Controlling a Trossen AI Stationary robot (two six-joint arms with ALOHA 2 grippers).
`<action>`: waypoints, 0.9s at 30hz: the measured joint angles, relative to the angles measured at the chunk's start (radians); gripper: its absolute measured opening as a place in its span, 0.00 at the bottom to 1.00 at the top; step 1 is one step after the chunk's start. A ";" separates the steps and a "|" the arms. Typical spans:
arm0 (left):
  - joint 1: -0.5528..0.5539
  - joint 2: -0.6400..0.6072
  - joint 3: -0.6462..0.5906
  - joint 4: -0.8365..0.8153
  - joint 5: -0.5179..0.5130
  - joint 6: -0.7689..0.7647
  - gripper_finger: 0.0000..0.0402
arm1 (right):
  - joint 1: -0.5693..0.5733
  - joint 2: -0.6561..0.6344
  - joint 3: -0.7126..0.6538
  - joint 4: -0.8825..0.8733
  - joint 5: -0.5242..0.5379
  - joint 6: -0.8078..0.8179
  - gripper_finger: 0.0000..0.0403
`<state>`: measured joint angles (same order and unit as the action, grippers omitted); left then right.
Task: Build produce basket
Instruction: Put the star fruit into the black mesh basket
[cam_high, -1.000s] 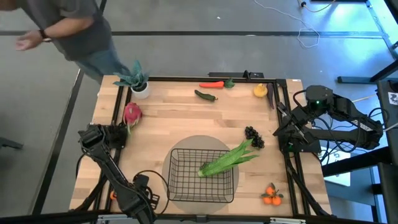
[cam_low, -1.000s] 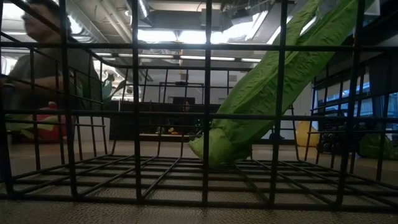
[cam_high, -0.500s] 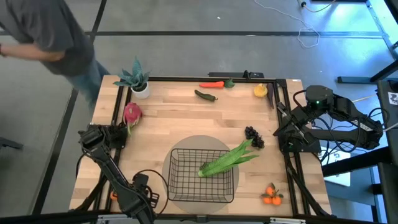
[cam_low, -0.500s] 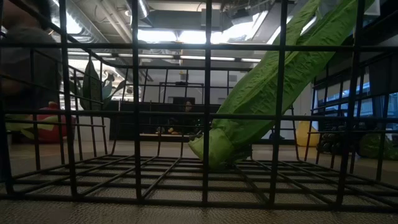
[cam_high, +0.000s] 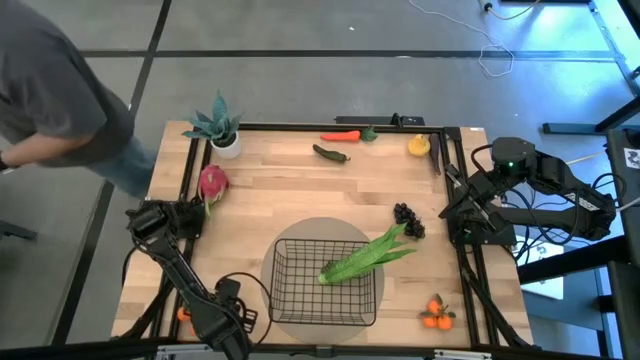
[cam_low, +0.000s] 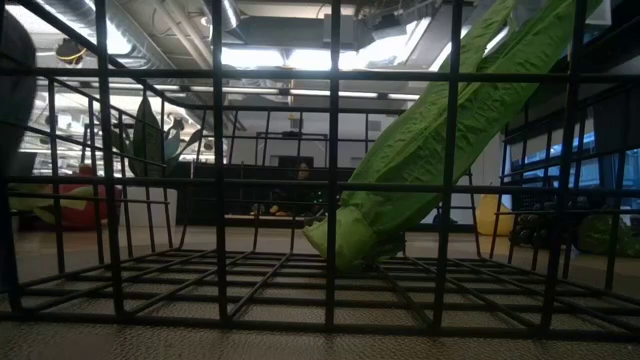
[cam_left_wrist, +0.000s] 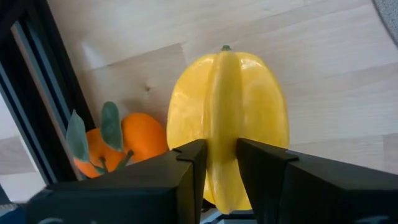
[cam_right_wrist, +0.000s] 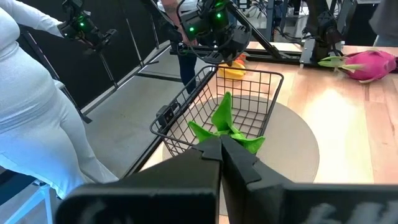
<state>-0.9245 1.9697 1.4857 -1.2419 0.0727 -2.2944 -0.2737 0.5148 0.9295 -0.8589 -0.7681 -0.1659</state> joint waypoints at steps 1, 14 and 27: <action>0.003 0.000 0.000 -0.001 0.002 0.000 0.18 | 0.000 0.000 0.000 0.000 0.000 0.000 0.00; 0.046 -0.004 0.011 -0.019 -0.012 0.090 0.01 | 0.000 0.000 0.000 0.000 0.015 0.004 0.00; 0.071 -0.016 0.356 -0.328 -0.173 0.162 0.00 | 0.000 0.000 0.000 0.000 0.015 0.004 0.00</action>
<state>-0.8536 1.9536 1.8412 -1.5701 -0.0999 -2.1329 -0.2735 0.5152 0.9298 -0.8589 -0.7528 -0.1619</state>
